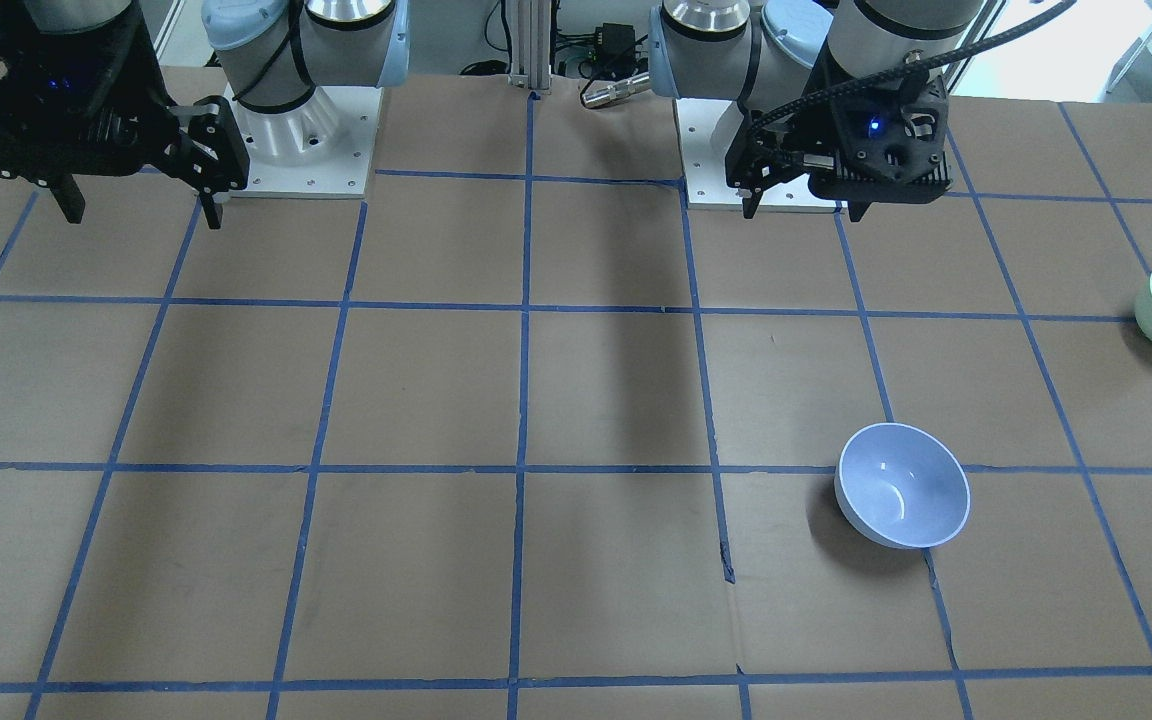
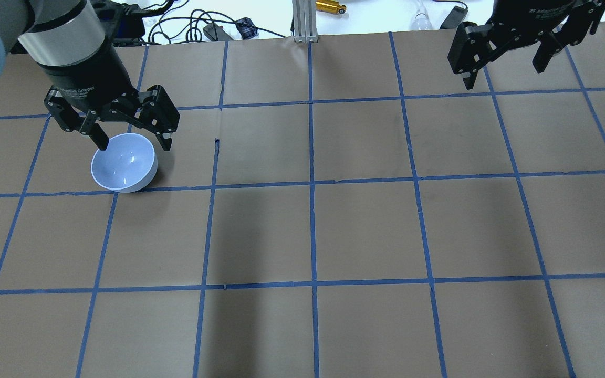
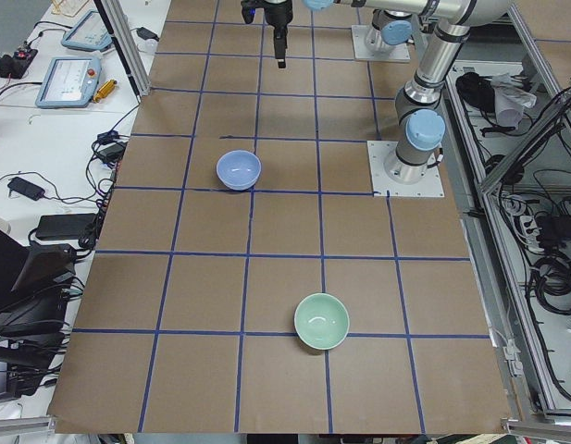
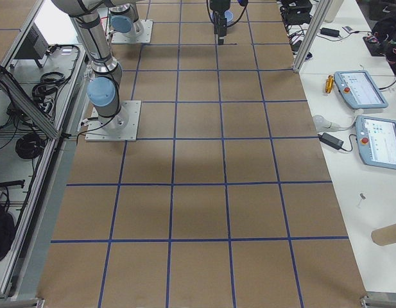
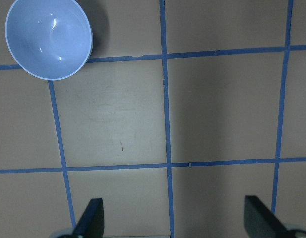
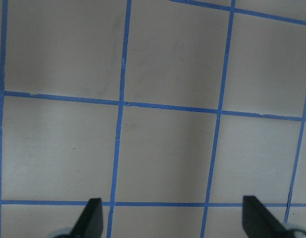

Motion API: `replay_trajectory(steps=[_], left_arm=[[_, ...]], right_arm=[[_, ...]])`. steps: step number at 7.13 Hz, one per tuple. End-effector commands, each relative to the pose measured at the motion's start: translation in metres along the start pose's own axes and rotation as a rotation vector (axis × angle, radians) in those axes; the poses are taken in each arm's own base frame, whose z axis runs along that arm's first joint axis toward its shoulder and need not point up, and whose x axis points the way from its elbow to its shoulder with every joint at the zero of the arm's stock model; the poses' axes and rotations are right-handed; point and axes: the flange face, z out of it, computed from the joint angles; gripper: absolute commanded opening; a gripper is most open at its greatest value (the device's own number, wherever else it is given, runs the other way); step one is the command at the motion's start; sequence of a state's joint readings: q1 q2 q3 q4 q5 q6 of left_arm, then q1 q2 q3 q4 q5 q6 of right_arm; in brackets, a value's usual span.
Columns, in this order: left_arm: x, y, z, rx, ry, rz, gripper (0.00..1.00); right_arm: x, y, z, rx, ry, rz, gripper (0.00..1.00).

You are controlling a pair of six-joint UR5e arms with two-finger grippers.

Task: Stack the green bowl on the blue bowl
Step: 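Open the left gripper and lift it up away from the blue bowl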

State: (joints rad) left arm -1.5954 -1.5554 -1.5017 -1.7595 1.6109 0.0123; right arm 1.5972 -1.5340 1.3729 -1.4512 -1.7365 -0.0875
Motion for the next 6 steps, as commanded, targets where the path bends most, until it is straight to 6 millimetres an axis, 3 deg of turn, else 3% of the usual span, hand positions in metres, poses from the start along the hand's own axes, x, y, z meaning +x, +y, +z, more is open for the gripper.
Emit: replay_trajectory(steps=[1, 6], left_arm=[[0.0004, 0.0008, -0.0006, 0.002, -0.003, -0.002, 1.0], [-0.0008, 0.008, -0.0078, 0.018, -0.006, -0.001, 1.0]], right_arm=[[-0.0006, 0.0001, -0.0001, 0.0, 0.0, -0.001, 1.0], [-0.0006, 0.0001, -0.0001, 0.0, 0.0, -0.001, 1.0]])
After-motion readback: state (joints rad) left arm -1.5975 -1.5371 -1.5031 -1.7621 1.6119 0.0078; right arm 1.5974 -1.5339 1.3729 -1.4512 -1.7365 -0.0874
